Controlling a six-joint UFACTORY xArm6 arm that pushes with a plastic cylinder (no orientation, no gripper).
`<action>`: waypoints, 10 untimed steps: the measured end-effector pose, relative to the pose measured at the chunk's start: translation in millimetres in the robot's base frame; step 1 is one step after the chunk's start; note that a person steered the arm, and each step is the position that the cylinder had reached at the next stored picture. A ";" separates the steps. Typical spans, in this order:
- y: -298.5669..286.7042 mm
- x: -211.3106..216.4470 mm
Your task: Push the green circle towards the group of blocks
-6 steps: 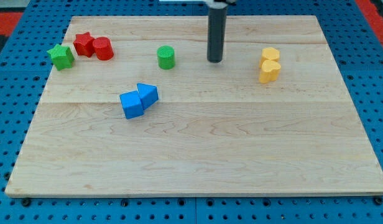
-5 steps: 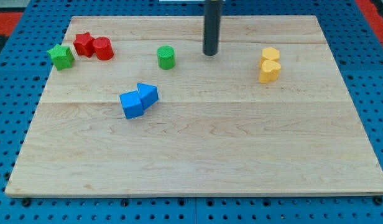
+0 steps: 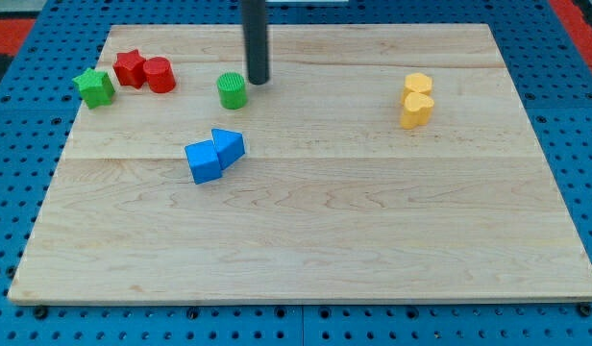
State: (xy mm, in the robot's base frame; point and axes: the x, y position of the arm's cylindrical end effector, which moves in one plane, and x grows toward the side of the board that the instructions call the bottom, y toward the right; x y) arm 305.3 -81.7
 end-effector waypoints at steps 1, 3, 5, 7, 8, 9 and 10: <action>-54.8 37.7; -20.8 30.9; 25.0 83.0; -54.1 108.3; -97.7 81.5; -107.4 73.8; -73.0 66.6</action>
